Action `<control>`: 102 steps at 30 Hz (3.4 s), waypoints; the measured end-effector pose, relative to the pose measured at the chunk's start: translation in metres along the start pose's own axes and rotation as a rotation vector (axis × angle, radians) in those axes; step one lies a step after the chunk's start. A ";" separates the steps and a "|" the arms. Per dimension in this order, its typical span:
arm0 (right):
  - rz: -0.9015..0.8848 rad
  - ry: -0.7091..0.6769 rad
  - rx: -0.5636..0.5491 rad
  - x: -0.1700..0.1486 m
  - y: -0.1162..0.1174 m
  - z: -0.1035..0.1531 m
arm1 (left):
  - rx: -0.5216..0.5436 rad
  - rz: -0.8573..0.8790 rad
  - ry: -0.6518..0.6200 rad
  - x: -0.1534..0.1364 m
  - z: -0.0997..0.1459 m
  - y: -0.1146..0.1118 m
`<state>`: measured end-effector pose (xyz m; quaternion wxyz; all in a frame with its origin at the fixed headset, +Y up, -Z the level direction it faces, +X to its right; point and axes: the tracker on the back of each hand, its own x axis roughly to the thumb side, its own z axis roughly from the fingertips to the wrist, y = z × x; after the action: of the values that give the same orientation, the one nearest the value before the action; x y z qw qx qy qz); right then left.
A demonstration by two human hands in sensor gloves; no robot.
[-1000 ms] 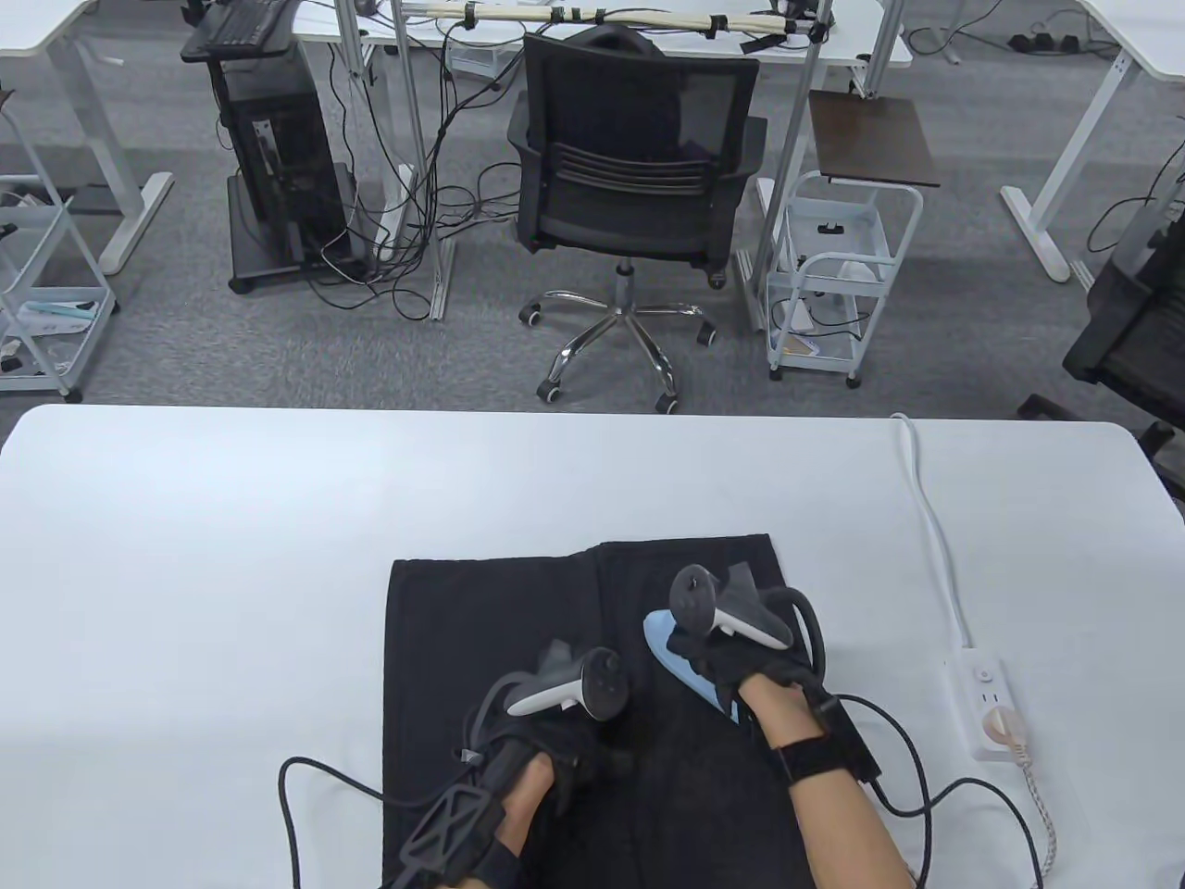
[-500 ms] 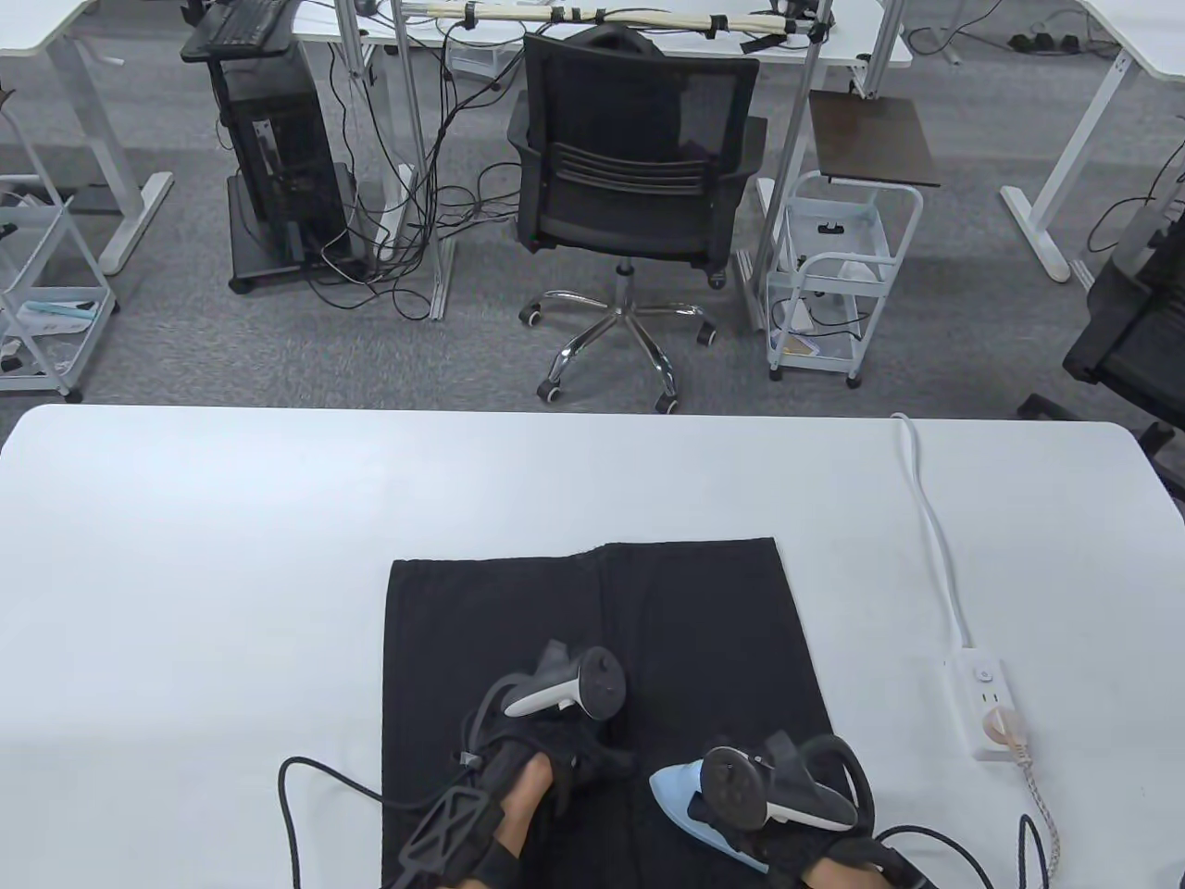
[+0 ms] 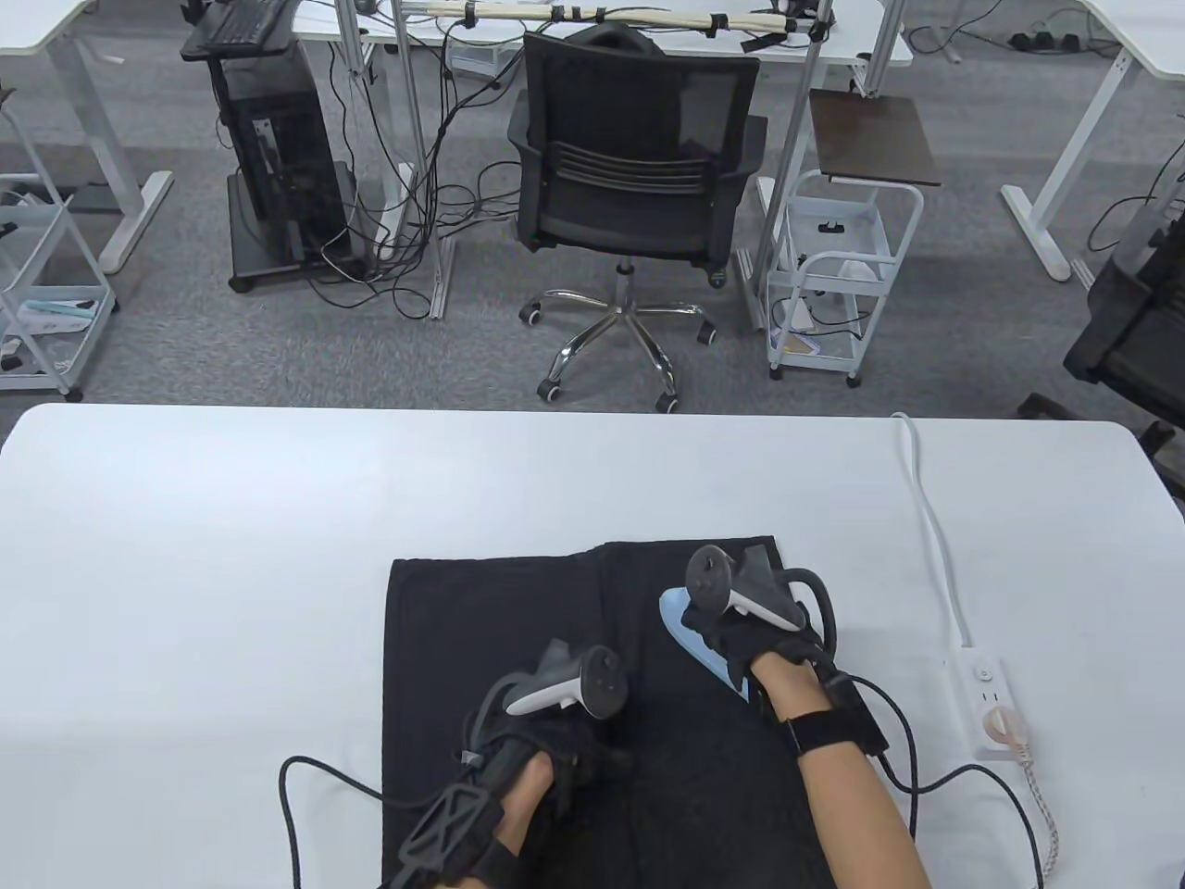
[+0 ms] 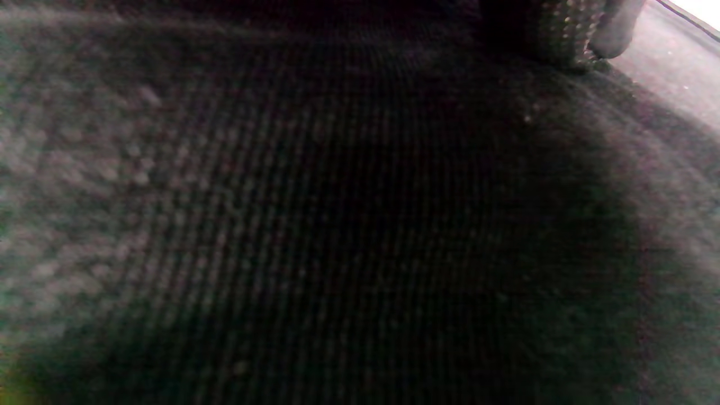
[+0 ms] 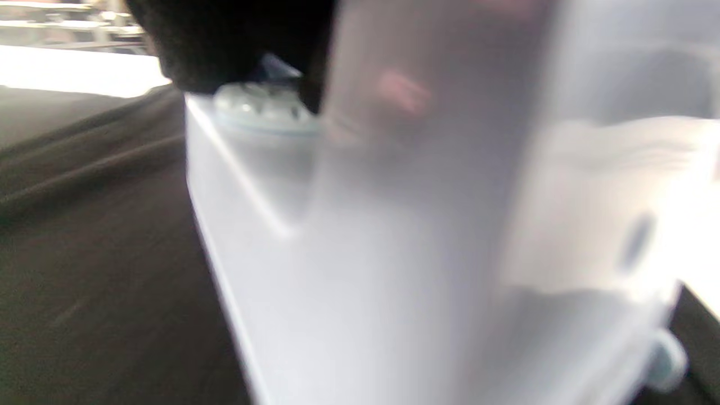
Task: Iron trousers with electric iron on table
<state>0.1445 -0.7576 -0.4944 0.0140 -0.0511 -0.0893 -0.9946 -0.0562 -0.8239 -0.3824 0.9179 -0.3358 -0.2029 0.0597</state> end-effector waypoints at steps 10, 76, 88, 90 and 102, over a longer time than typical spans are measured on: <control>-0.038 0.135 0.037 -0.001 -0.005 -0.019 | -0.010 -0.002 0.003 0.001 0.000 0.000; 0.013 -0.141 0.028 0.020 0.022 0.119 | -0.002 0.006 -0.005 -0.001 0.002 -0.002; 0.033 -0.271 0.034 0.022 0.037 0.193 | 0.009 0.002 -0.008 -0.001 0.002 -0.002; 0.010 -0.269 0.045 0.021 0.036 0.191 | 0.029 -0.014 -0.008 -0.001 0.003 0.001; -0.034 -0.370 -0.088 0.073 -0.018 0.210 | 0.246 0.017 0.122 -0.070 0.074 0.044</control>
<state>0.0925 -0.7039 -0.2849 -0.0216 -0.2322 -0.0477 -0.9713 -0.1488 -0.7635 -0.3829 0.9622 -0.2255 -0.1348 0.0715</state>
